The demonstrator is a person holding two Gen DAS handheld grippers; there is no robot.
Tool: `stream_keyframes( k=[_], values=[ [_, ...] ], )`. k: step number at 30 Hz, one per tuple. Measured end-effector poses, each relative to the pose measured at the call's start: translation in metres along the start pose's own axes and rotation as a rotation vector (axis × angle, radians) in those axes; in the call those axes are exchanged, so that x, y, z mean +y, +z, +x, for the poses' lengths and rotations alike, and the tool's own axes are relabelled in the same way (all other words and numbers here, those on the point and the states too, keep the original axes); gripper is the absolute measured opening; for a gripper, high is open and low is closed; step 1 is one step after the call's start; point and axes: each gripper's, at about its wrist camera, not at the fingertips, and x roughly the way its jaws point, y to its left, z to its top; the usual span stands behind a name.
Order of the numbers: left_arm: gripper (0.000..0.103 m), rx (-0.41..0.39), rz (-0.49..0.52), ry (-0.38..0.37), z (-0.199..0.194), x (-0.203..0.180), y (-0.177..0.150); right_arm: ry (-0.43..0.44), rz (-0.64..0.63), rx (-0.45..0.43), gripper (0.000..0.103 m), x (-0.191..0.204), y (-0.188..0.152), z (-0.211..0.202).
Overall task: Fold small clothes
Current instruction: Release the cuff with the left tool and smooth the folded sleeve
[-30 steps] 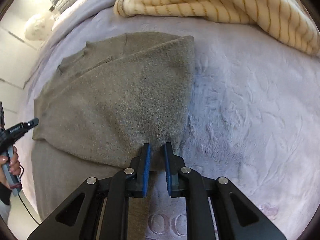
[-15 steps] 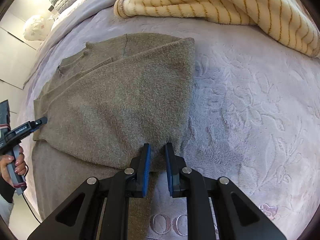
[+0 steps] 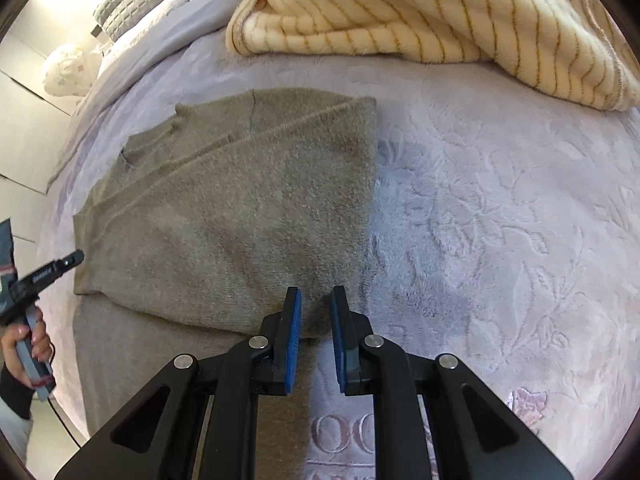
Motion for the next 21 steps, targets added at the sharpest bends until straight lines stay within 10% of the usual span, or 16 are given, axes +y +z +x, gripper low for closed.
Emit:
stream_keyframes(
  k=[21],
  values=[
    [0.009, 0.094, 0.064, 0.035, 0.017, -0.028, -0.025, -0.016, 0.002, 0.053, 0.017, 0.011, -0.008, 0.004]
  ],
)
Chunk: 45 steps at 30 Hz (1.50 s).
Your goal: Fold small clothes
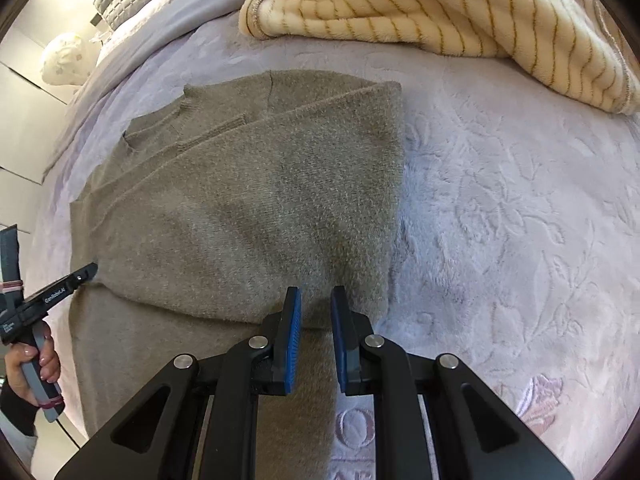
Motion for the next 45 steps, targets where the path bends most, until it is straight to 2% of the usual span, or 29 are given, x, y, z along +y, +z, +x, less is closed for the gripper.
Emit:
stream_keyframes(
  k=[10, 16, 17, 18, 19, 20, 21, 22, 23, 24, 29, 33, 40, 45],
  values=[
    [0.009, 0.052, -0.036, 0.003, -0.020, -0.003, -0.007, 0.056, 0.055, 0.064, 0.017, 0.004, -0.013, -0.013],
    [0.009, 0.091, -0.037, 0.009, -0.034, -0.012, -0.032, 0.086, 0.058, 0.089, 0.017, 0.012, -0.023, -0.024],
    [0.009, 0.102, -0.042, 0.003, -0.037, -0.011, -0.036, 0.084, 0.056, 0.091, 0.022, 0.014, -0.025, -0.026],
    [0.009, 0.108, -0.047, -0.001, -0.039, -0.012, -0.040, 0.084, 0.054, 0.093, 0.035, 0.015, -0.027, -0.029],
    [0.009, 0.114, -0.055, -0.003, -0.042, -0.011, -0.044, 0.087, 0.052, 0.094, 0.043, 0.016, -0.029, -0.032],
    [0.015, 0.116, -0.058, -0.002, -0.043, -0.012, -0.047, 0.094, 0.050, 0.092, 0.053, 0.017, -0.030, -0.034],
    [0.056, 0.119, -0.064, 0.003, -0.047, -0.011, -0.051, 0.105, 0.044, 0.094, 0.054, 0.019, -0.030, -0.036],
    [0.086, 0.119, -0.077, 0.014, -0.052, -0.010, -0.055, 0.112, 0.038, 0.100, 0.054, 0.020, -0.032, -0.038],
    [0.101, 0.098, -0.092, 0.034, -0.057, -0.009, -0.059, 0.122, 0.033, 0.108, 0.054, 0.021, -0.035, -0.039],
    [0.102, 0.082, -0.093, 0.043, -0.063, -0.011, -0.062, 0.128, 0.032, 0.113, 0.054, 0.021, -0.036, -0.041],
    [0.102, 0.130, -0.097, 0.058, -0.071, -0.026, -0.090, 0.168, 0.056, 0.158, 0.056, 0.018, -0.047, -0.043],
    [0.102, 0.135, -0.107, 0.047, -0.088, -0.034, -0.111, 0.195, 0.064, 0.183, 0.069, 0.014, -0.056, -0.045],
    [0.102, 0.182, -0.159, 0.035, -0.103, -0.043, -0.152, 0.236, 0.090, 0.250, 0.069, 0.001, -0.069, -0.035],
    [0.102, 0.181, -0.195, 0.033, -0.117, -0.037, -0.191, 0.241, 0.101, 0.235, 0.069, -0.001, -0.074, -0.043]
  ],
)
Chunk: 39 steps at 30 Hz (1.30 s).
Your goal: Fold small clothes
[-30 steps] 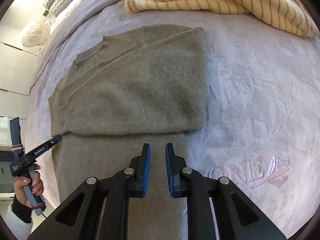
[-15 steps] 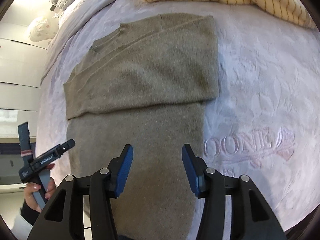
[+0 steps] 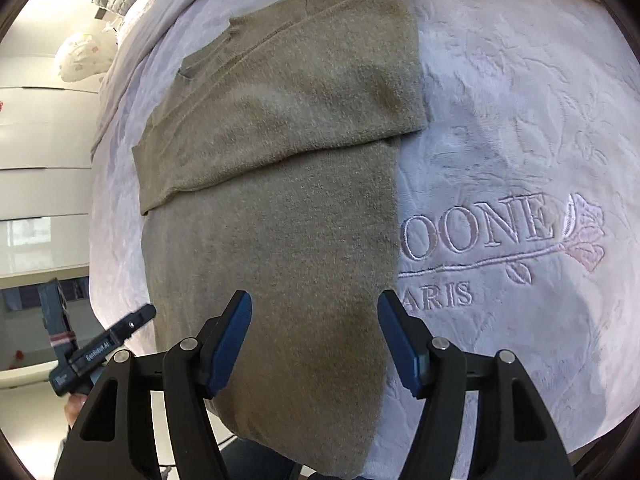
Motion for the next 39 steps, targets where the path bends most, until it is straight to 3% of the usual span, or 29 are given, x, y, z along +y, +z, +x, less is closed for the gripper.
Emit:
stream_keyframes(
  k=[5, 7, 11, 24, 29, 36, 39],
  values=[
    [0.102, -0.013, 0.032, 0.007, -0.009, 0.003, -0.014, 0.003, 0.031, -0.007, 0.069, 0.004, -0.015, 0.001],
    [0.102, -0.025, 0.057, 0.004, -0.013, 0.011, 0.003, -0.003, 0.040, -0.012, 0.069, 0.007, -0.022, 0.002],
    [0.102, -0.035, 0.103, -0.015, -0.018, 0.029, -0.003, -0.025, 0.054, -0.014, 0.069, 0.014, -0.044, 0.007],
    [0.102, -0.023, 0.149, -0.018, -0.011, 0.079, -0.052, -0.001, 0.157, -0.050, 0.069, 0.030, -0.127, 0.022],
    [0.102, -0.007, 0.171, -0.038, -0.008, 0.093, -0.070, 0.004, 0.183, -0.056, 0.069, 0.019, -0.147, 0.021],
    [0.102, 0.042, 0.140, -0.023, 0.002, 0.128, -0.097, 0.068, 0.225, -0.056, 0.069, 0.000, -0.167, 0.016],
    [0.102, 0.060, 0.111, -0.079, 0.006, 0.134, -0.103, 0.059, 0.209, -0.052, 0.069, -0.005, -0.176, 0.014]
  ],
)
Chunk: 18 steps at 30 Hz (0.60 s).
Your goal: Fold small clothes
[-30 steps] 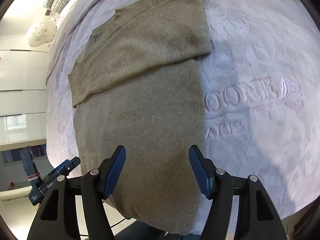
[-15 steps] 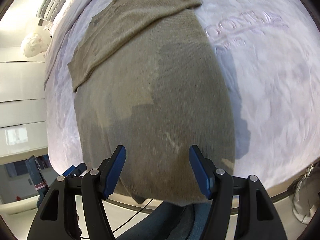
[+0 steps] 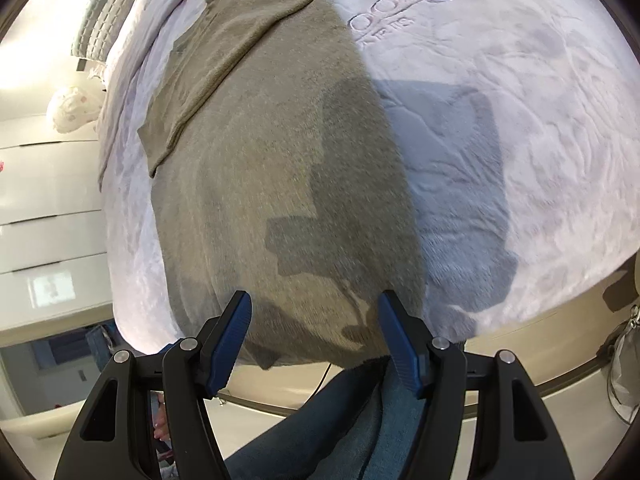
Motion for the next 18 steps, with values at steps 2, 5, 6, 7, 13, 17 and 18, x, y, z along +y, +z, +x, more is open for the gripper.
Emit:
stream_keyframes(
  k=[2, 5, 6, 7, 13, 17, 18],
  values=[
    [0.102, 0.016, -0.004, -0.053, 0.005, -0.001, -0.005, -0.012, -0.002, 0.007, 0.069, -0.009, -0.006, -0.002],
    [0.102, 0.038, 0.006, -0.122, 0.017, -0.007, -0.010, 0.007, 0.023, 0.013, 0.069, -0.029, -0.014, -0.002],
    [0.102, 0.042, 0.010, -0.140, 0.020, -0.008, -0.011, 0.024, 0.038, 0.015, 0.069, -0.036, -0.017, 0.001],
    [0.102, 0.048, 0.017, -0.161, 0.024, -0.010, -0.010, 0.044, 0.049, 0.018, 0.069, -0.041, -0.018, 0.004],
    [0.102, 0.074, 0.029, -0.209, 0.041, -0.024, -0.006, 0.161, 0.060, 0.035, 0.069, -0.055, -0.017, 0.036],
    [0.102, 0.063, 0.023, -0.232, 0.045, -0.029, 0.000, 0.185, 0.038, 0.079, 0.071, -0.050, -0.018, 0.053],
    [0.102, 0.062, 0.019, -0.240, 0.045, -0.028, 0.001, 0.195, 0.031, 0.090, 0.070, -0.048, -0.021, 0.056]
  ],
)
